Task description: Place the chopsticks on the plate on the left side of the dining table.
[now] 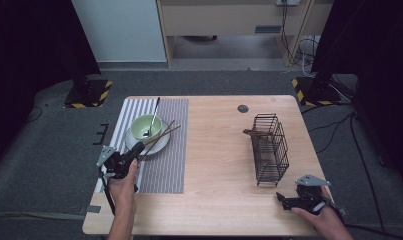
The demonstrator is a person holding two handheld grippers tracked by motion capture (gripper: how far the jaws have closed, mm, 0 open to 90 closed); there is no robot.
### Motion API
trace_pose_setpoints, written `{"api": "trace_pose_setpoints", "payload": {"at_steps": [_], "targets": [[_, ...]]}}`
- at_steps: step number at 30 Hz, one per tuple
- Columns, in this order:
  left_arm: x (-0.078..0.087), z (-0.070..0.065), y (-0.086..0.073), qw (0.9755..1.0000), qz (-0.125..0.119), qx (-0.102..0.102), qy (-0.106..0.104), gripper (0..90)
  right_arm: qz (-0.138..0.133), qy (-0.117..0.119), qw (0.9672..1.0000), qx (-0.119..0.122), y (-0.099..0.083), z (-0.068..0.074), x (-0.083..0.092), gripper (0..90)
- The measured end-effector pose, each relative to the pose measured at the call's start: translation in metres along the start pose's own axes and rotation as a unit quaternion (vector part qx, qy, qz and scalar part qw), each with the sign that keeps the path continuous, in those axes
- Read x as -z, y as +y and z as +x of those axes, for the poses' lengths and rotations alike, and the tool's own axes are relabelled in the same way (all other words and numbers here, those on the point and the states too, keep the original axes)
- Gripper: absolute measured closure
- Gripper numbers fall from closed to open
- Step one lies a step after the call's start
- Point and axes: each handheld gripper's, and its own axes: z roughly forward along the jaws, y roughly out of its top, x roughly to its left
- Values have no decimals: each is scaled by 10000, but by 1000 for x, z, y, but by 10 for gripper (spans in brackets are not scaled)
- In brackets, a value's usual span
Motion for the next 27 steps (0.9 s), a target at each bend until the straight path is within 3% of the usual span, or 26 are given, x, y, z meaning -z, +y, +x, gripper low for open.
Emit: {"api": "trace_pose_setpoints", "payload": {"at_steps": [12, 27], "targets": [[9, 6, -3, 9996, -137, 60, 253, 841, 0, -1, 10000, 2, 0, 0, 0, 7], [16, 1, -22, 9986, 445, -146, 229, 841, -3, 6, 10000, 13, 0, 0, 0, 6]]}}
